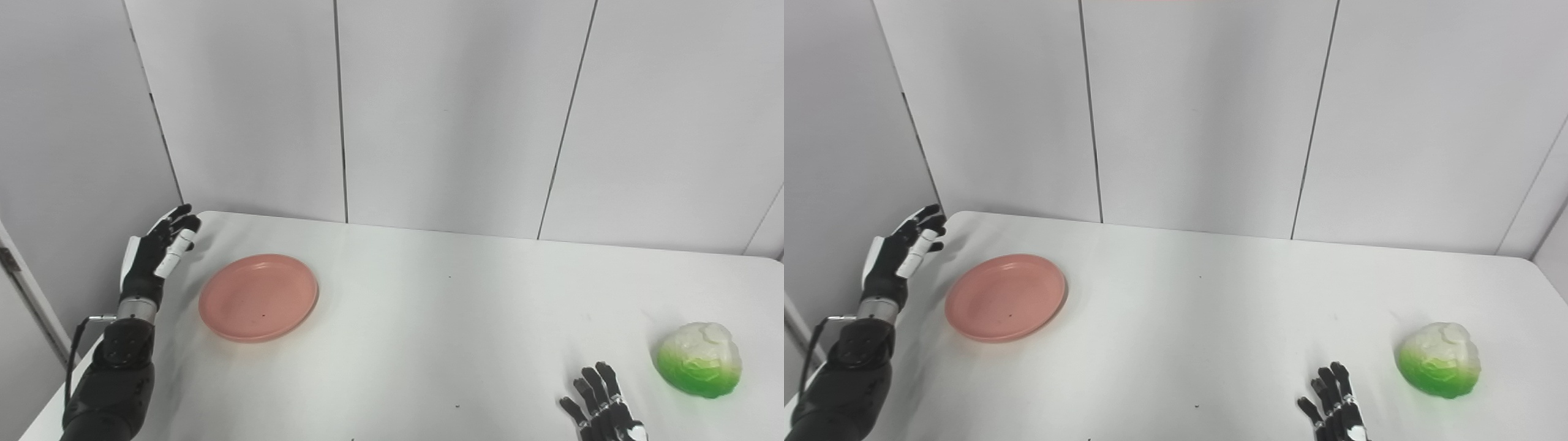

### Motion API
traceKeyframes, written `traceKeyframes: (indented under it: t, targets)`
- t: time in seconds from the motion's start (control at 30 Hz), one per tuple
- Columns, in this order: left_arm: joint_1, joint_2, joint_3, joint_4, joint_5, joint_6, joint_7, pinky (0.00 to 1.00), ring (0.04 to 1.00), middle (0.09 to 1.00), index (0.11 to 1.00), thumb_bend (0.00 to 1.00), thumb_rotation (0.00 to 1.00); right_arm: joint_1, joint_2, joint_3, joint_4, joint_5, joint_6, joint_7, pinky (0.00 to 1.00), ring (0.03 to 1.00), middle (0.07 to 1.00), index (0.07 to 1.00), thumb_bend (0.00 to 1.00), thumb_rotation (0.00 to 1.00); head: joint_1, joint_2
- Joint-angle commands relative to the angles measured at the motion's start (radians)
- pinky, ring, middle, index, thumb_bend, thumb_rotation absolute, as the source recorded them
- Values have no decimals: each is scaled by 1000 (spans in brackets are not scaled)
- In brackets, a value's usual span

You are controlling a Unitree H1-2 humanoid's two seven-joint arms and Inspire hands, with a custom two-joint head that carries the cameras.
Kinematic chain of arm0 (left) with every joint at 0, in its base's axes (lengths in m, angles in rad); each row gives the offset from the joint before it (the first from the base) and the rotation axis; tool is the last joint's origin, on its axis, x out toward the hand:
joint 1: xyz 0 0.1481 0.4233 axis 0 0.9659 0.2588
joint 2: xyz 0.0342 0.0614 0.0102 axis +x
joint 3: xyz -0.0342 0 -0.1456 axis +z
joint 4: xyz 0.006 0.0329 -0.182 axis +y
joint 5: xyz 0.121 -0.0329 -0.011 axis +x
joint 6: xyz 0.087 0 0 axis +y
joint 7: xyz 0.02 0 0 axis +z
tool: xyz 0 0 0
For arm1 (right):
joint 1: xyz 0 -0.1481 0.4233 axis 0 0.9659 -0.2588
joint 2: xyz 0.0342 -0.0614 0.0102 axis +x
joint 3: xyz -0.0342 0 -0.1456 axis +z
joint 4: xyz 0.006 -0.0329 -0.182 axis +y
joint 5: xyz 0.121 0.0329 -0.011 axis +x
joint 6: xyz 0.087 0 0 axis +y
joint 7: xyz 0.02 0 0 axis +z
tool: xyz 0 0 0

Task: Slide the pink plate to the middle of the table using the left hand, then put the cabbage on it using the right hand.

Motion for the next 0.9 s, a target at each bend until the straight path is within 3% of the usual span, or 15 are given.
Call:
traceKeyframes:
  t: [0.0,0.2,0.4,0.6,0.87]
  targets:
    - [-63,3,34,-10,-75,-17,-32,771,811,828,817,972,844,99,-35,13,26,-2,73,5,876,944,943,956,871,1000,1,1]
    - [-58,-20,65,-8,-157,52,-73,794,825,828,828,895,865,106,-33,15,9,1,85,4,884,948,942,961,866,1000,-1,15]
    - [-57,-33,79,3,-216,110,-125,825,852,832,843,920,868,111,-40,14,-9,-2,95,6,879,951,945,969,865,1000,18,24]
    - [-76,-26,77,110,-230,74,-172,835,824,823,843,945,866,115,-45,7,-16,6,98,10,886,946,939,965,855,1000,18,37]
    - [-55,-42,52,122,-200,87,-140,810,836,796,815,961,838,120,-51,7,-24,7,104,13,895,950,945,972,841,1000,25,45]
